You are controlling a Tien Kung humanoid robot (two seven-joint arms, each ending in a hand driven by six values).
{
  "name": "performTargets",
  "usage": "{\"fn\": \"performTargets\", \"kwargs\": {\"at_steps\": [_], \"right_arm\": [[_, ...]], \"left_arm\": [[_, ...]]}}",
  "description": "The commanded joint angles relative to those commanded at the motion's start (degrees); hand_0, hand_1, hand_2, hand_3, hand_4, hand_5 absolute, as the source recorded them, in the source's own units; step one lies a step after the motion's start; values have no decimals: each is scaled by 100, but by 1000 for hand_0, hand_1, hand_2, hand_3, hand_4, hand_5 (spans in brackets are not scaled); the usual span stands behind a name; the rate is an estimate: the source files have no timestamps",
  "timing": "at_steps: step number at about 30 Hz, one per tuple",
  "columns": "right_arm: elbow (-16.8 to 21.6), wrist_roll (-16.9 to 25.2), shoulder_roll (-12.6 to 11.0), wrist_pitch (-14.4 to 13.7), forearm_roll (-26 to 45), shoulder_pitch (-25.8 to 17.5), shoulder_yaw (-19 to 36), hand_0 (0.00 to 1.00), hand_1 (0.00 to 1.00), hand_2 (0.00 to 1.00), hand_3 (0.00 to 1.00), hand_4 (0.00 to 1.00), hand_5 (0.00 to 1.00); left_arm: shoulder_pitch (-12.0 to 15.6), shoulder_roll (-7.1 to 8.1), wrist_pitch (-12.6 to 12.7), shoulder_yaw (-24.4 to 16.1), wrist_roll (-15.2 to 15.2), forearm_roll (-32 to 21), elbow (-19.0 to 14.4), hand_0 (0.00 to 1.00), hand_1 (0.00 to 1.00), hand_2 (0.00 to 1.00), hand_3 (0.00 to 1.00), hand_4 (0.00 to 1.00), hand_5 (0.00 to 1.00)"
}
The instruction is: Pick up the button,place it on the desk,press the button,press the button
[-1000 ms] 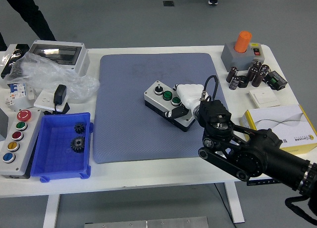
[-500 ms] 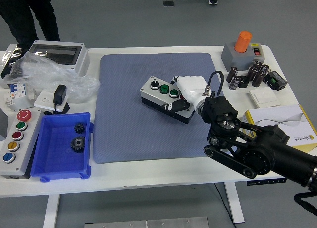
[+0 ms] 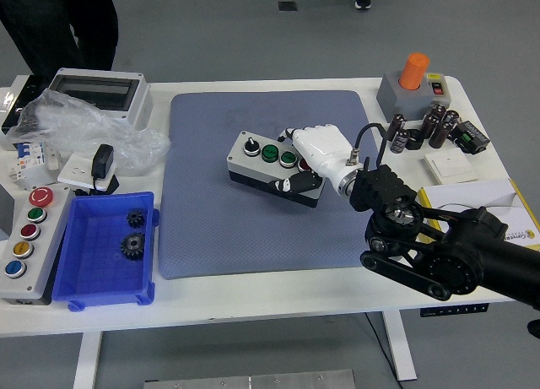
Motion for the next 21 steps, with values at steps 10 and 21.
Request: {"fn": "performTargets", "kwargs": {"at_steps": [10, 21], "right_arm": [[-296, 1383, -207, -418, 470, 397, -562, 372, 448, 398, 392, 572, 2], [-555, 2343, -216, -481, 416, 555, -789, 509, 494, 418, 391, 534, 2]], "left_arm": [[-25, 7, 2, 23, -2, -7, 1, 660, 692, 698, 816, 906, 487], [-40, 2, 1, 36, -4, -9, 1, 657, 692, 697, 816, 908, 488]]}}
